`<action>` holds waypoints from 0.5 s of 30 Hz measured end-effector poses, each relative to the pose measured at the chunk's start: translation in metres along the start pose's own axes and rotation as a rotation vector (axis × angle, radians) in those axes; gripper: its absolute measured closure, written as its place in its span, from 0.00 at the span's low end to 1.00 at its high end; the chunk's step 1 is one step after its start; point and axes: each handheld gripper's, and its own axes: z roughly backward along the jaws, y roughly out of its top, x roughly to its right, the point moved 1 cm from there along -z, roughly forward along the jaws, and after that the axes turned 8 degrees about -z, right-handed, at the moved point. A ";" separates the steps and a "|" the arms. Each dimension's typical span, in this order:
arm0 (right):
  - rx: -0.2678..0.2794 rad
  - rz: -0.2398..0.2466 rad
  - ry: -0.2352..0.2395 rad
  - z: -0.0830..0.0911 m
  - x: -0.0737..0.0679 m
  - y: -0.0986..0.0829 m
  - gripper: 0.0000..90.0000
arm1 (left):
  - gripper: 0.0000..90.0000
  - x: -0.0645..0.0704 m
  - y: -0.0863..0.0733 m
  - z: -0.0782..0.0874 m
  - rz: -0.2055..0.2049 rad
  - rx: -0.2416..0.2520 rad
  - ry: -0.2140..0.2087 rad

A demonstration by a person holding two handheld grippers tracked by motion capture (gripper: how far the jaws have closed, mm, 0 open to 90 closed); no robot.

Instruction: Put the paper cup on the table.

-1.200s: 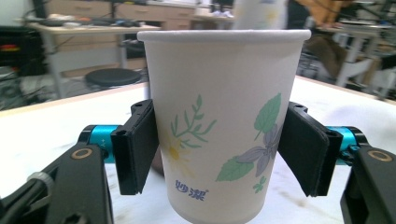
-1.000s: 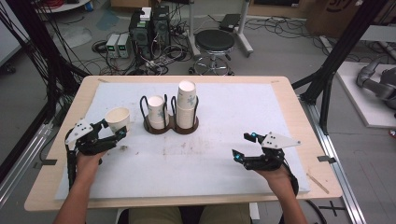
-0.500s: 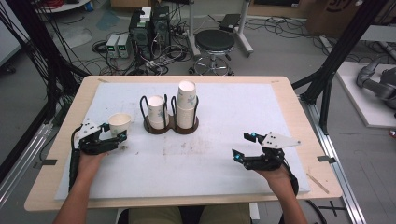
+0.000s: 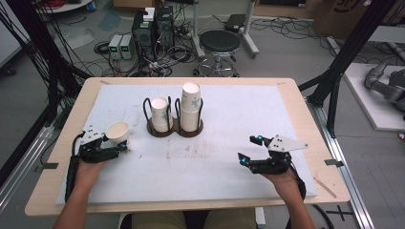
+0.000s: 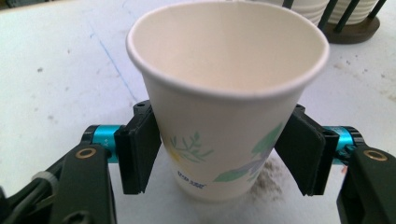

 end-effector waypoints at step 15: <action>-0.011 -0.009 -0.001 0.000 0.002 -0.001 0.25 | 0.18 0.007 0.004 0.020 0.066 0.049 0.056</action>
